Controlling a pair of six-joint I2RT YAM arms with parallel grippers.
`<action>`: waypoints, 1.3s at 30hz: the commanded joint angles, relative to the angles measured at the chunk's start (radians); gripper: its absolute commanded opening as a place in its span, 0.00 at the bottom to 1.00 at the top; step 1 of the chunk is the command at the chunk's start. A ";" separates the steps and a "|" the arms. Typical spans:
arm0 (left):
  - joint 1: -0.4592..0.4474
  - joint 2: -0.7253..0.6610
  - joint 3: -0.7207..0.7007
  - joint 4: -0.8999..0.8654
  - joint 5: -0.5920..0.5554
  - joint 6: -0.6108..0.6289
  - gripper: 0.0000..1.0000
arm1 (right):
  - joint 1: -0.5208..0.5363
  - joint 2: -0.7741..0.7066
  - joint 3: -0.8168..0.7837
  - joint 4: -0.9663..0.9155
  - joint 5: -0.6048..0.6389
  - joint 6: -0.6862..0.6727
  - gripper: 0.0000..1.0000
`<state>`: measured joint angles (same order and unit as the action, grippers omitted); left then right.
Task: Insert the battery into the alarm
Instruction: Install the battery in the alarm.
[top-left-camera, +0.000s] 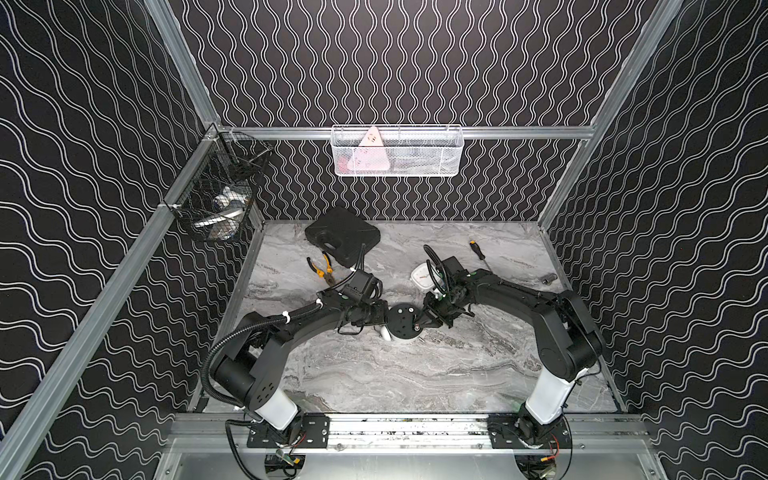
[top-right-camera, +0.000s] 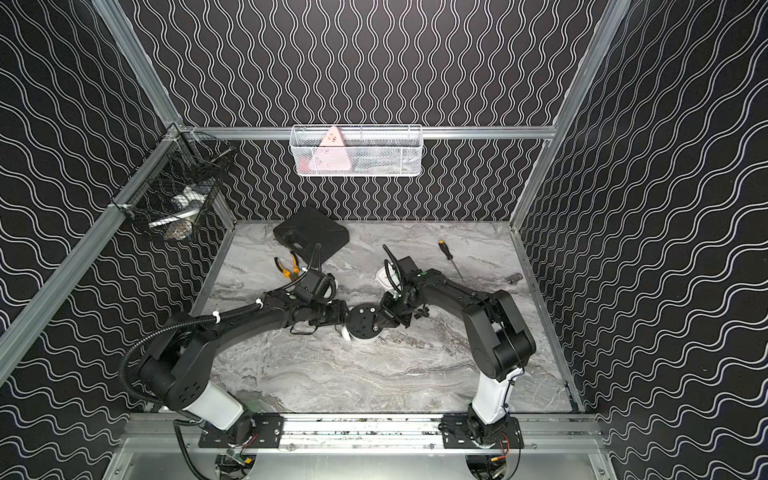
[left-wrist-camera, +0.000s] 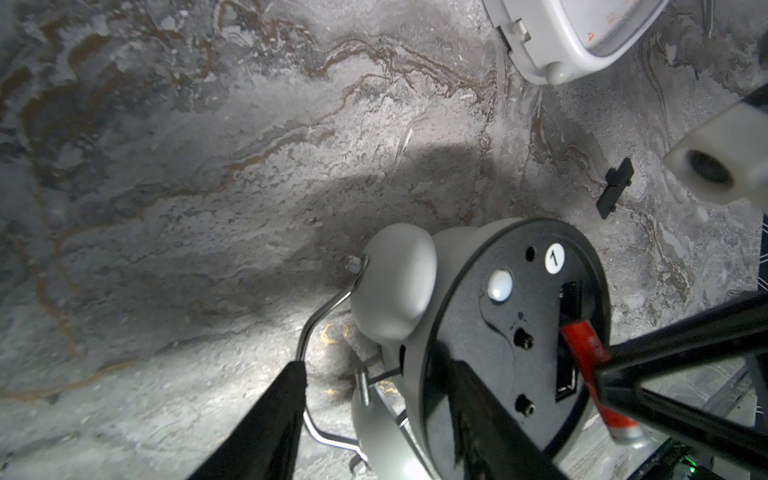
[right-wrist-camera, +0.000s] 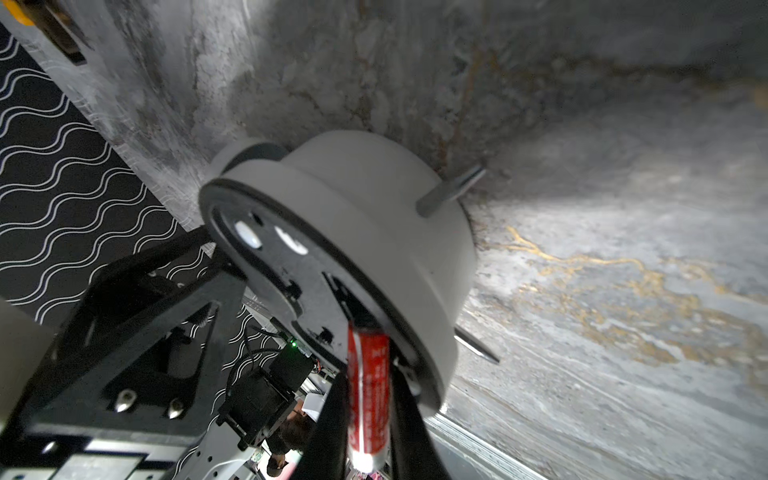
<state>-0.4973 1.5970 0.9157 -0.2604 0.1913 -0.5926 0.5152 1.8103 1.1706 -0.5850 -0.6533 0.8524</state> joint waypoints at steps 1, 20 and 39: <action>-0.003 0.007 -0.001 -0.002 0.000 0.019 0.59 | 0.000 0.011 0.018 -0.031 0.029 -0.013 0.18; -0.013 0.026 0.000 0.006 0.017 0.020 0.58 | -0.001 0.047 0.041 -0.061 0.096 -0.048 0.22; -0.013 0.019 0.003 0.004 0.022 0.019 0.57 | 0.009 -0.002 0.021 -0.090 0.073 -0.076 0.34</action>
<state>-0.5102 1.6169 0.9157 -0.2214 0.2325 -0.5816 0.5213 1.8160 1.1973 -0.6270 -0.5884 0.7914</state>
